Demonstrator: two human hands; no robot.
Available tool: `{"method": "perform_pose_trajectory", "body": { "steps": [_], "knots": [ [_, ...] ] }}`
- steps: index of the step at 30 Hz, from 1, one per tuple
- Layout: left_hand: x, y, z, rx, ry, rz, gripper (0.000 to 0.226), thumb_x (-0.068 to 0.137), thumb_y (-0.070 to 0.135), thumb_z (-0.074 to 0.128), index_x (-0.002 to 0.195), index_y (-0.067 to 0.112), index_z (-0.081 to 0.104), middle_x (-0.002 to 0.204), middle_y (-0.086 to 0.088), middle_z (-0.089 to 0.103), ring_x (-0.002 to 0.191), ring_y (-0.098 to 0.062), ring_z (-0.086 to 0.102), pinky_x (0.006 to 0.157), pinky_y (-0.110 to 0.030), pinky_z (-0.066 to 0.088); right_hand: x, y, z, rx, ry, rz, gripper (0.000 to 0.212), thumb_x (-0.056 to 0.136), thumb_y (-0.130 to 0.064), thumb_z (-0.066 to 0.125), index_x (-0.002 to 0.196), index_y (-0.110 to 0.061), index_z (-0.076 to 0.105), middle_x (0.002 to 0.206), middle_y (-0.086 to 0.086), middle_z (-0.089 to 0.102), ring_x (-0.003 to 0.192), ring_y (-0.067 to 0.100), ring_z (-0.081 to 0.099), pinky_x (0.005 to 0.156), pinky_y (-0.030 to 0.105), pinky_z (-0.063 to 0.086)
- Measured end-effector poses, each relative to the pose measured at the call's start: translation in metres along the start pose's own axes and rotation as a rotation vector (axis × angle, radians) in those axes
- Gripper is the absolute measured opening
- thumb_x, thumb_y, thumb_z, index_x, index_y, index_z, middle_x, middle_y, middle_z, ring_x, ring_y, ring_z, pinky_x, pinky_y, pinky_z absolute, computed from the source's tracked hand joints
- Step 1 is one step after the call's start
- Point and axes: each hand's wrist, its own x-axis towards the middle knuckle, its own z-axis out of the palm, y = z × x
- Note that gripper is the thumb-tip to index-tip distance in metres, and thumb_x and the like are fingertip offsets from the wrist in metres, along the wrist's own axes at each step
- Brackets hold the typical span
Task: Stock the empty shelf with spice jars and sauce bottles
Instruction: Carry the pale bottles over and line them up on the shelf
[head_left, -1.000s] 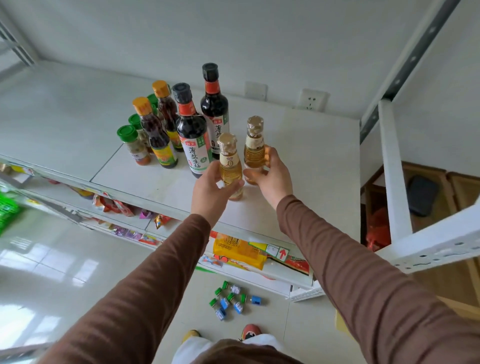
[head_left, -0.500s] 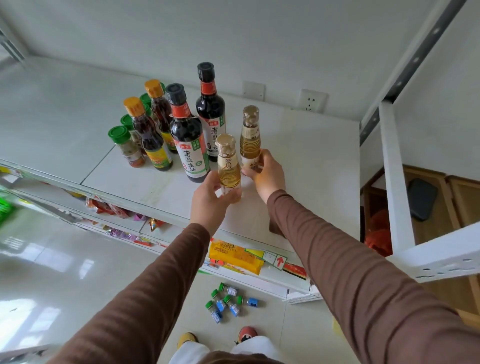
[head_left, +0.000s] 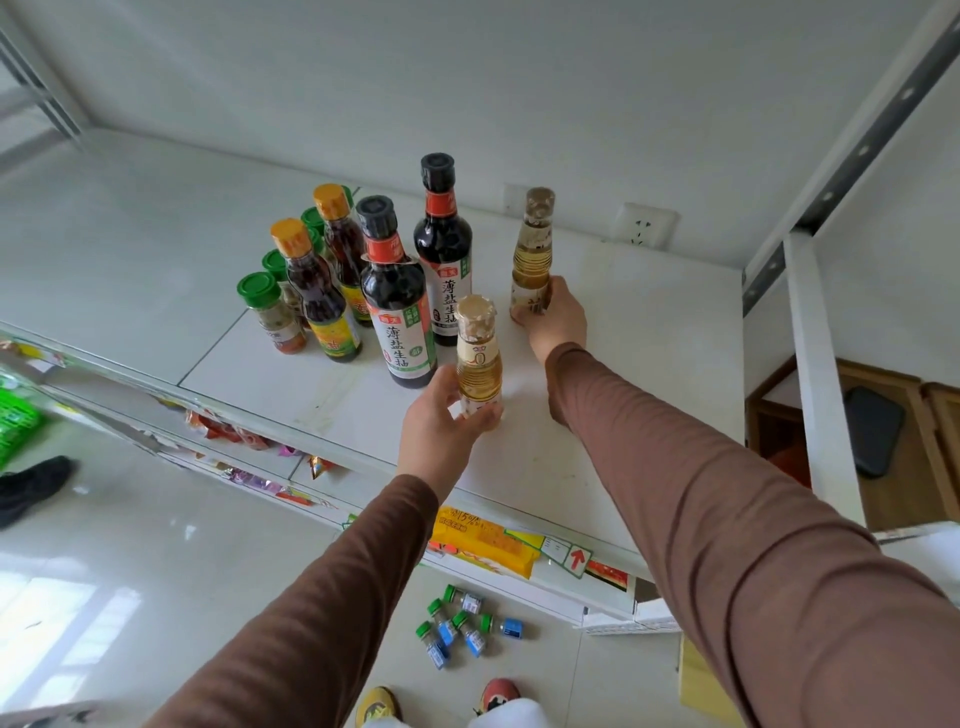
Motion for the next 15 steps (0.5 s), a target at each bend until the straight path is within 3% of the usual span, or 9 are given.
{"method": "perform_pose_trajectory", "body": {
  "steps": [4, 6, 9, 11, 15],
  "knots": [
    [-0.001, 0.0, 0.0, -0.053, -0.015, -0.006, 0.044, 0.082, 0.023, 0.081, 0.115, 0.036, 0.055, 0.102, 0.031, 0.062, 0.096, 0.024, 0.054, 0.074, 0.006, 0.039, -0.012, -0.002, -0.007, 0.125, -0.076, 0.03, 0.068, 0.085, -0.021, 0.076, 0.145, -0.017, 0.042, 0.14, 0.005, 0.06, 0.124, 0.025, 0.059, 0.106, 0.035, 0.045],
    [-0.003, -0.002, -0.001, -0.108, -0.038, -0.026, 0.05, 0.083, 0.024, 0.082, 0.126, 0.029, 0.056, 0.113, 0.02, 0.066, 0.106, 0.014, 0.057, 0.077, 0.002, 0.043, -0.032, -0.002, -0.011, 0.177, -0.06, 0.036, 0.073, 0.088, -0.022, 0.074, 0.15, -0.015, 0.037, 0.148, 0.006, 0.052, 0.131, 0.023, 0.054, 0.113, 0.039, 0.042],
    [-0.012, -0.008, -0.004, -0.165, -0.065, -0.033, 0.061, 0.085, 0.027, 0.08, 0.139, 0.026, 0.051, 0.129, 0.013, 0.063, 0.119, -0.003, 0.058, 0.092, -0.014, 0.049, -0.078, 0.003, -0.013, 0.253, -0.071, 0.018, 0.05, 0.095, -0.025, 0.066, 0.141, -0.017, 0.051, 0.143, 0.003, 0.057, 0.131, 0.02, 0.054, 0.112, 0.039, 0.042],
    [-0.018, -0.012, -0.005, -0.191, -0.064, -0.023, 0.06, 0.088, 0.027, 0.077, 0.142, 0.027, 0.051, 0.132, 0.013, 0.064, 0.122, -0.005, 0.058, 0.098, -0.024, 0.051, -0.11, 0.01, -0.012, 0.271, -0.11, -0.004, 0.041, 0.1, -0.026, 0.058, 0.139, -0.015, 0.055, 0.141, 0.003, 0.059, 0.129, 0.019, 0.056, 0.11, 0.036, 0.044],
    [-0.027, -0.014, -0.003, -0.145, -0.061, 0.017, 0.048, 0.096, 0.031, 0.067, 0.142, 0.038, 0.053, 0.122, 0.026, 0.068, 0.115, 0.008, 0.061, 0.096, -0.012, 0.047, -0.158, 0.019, -0.005, 0.393, -0.17, -0.002, 0.033, 0.103, -0.029, 0.053, 0.132, -0.018, 0.064, 0.129, -0.003, 0.069, 0.118, 0.009, 0.064, 0.105, 0.031, 0.05]
  ]
}}
